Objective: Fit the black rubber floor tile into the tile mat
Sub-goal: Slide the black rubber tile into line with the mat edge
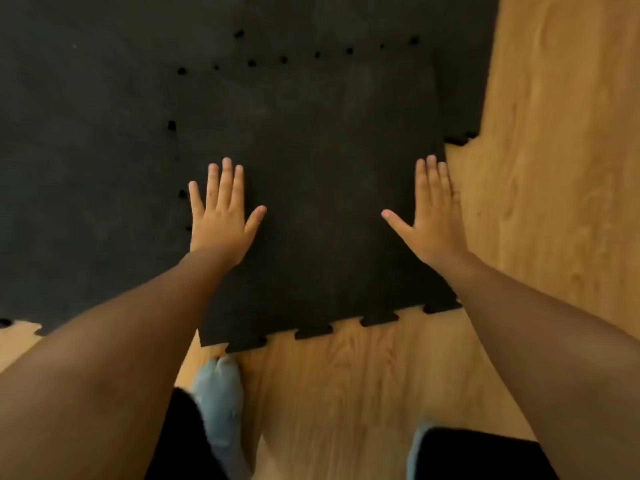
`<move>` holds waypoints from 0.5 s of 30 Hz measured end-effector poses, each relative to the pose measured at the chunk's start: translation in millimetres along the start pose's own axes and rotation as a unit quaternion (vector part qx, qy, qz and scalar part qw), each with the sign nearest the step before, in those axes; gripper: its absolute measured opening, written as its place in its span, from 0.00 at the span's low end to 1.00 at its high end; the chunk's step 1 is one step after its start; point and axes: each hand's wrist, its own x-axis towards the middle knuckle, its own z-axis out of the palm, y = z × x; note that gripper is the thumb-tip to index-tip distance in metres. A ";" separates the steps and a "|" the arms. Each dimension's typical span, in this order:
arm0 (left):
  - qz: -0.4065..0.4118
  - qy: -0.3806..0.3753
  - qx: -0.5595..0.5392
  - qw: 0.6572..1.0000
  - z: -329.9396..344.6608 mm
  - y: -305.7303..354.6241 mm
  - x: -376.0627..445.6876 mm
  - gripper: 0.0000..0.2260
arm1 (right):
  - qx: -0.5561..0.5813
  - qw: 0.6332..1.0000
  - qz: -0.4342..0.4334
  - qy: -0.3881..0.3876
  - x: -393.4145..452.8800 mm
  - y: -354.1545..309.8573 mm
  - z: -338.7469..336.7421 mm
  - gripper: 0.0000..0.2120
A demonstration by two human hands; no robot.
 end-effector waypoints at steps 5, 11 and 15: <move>-0.034 0.045 0.041 0.998 46.0 -12.2 -4.4 0.33 | -0.041 0.998 0.041 -0.012 4.8 2.4 46.1 0.45; -0.145 0.039 -0.076 0.986 34.6 3.4 -23.7 0.35 | 0.014 0.991 0.131 -0.004 -3.3 2.3 38.9 0.47; -0.238 0.051 -0.164 0.956 31.0 14.6 -41.6 0.37 | 0.128 0.955 0.267 0.001 -13.6 16.1 32.7 0.48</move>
